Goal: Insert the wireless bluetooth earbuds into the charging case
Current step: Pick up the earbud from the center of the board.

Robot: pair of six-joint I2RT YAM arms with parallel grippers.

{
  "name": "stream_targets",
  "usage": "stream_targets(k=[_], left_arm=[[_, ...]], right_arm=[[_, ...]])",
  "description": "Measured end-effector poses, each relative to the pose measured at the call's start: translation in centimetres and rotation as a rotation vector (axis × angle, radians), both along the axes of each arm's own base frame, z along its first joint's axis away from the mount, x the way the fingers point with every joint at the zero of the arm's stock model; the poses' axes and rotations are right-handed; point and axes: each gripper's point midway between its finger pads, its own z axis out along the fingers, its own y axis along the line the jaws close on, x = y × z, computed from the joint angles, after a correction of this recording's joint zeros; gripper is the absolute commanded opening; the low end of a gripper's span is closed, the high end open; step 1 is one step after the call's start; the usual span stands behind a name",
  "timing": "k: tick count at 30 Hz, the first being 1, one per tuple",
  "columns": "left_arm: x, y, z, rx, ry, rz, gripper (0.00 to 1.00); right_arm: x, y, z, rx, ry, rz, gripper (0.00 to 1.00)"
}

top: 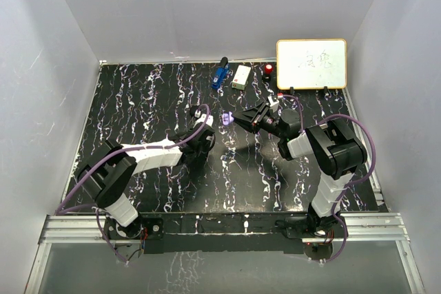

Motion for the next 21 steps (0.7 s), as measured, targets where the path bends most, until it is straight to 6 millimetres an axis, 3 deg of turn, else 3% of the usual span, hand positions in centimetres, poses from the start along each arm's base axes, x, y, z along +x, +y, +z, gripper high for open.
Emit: stream_targets(k=[21], left_arm=[[-0.07, -0.09, -0.39, -0.038, 0.035, 0.113, 0.3]], right_arm=[[-0.27, -0.08, -0.39, -0.003, 0.011, 0.001, 0.0]])
